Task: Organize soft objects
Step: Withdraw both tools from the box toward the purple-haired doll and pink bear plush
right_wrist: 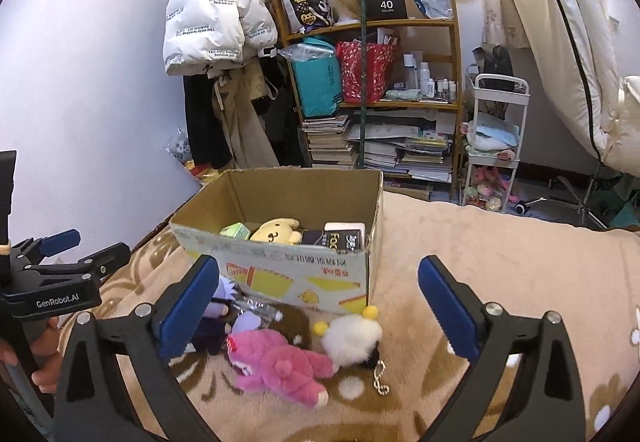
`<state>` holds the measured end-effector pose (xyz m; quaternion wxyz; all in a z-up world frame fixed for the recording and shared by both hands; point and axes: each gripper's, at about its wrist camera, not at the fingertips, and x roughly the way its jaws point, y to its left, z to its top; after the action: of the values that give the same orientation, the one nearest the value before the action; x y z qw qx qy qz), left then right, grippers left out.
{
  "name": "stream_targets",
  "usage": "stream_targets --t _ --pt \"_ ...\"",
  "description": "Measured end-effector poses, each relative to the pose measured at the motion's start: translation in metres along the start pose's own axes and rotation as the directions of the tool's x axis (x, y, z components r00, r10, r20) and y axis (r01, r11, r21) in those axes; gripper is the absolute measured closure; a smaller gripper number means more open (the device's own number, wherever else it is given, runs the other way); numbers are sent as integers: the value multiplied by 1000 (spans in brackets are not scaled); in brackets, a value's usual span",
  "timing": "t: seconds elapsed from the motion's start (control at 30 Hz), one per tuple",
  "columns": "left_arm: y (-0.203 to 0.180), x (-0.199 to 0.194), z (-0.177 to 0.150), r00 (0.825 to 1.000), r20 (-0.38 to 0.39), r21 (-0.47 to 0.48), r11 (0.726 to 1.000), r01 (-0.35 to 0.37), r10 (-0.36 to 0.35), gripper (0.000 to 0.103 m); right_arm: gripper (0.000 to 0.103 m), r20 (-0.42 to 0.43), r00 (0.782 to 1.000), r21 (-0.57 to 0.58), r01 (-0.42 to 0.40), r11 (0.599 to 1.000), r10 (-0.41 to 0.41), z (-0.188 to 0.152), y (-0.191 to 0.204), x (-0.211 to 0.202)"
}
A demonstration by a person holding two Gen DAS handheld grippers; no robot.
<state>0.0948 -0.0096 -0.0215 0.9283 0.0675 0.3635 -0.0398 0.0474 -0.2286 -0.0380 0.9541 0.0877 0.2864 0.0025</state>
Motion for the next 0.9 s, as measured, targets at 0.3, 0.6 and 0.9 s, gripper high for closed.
stream_targets --t 0.3,0.6,0.9 --pt "9 -11 -17 999 -38 -12 1000 -4 3 1 0 -15 1000 -6 3 1000 -3 -19 11 -16" --pt "13 -11 -22 998 -58 -19 1000 -12 11 1 0 -19 1000 -14 21 1000 -21 -26 15 -22" --pt "9 -5 -24 997 -74 2 1000 -6 6 1 0 -34 999 4 37 999 -37 -28 9 -17"
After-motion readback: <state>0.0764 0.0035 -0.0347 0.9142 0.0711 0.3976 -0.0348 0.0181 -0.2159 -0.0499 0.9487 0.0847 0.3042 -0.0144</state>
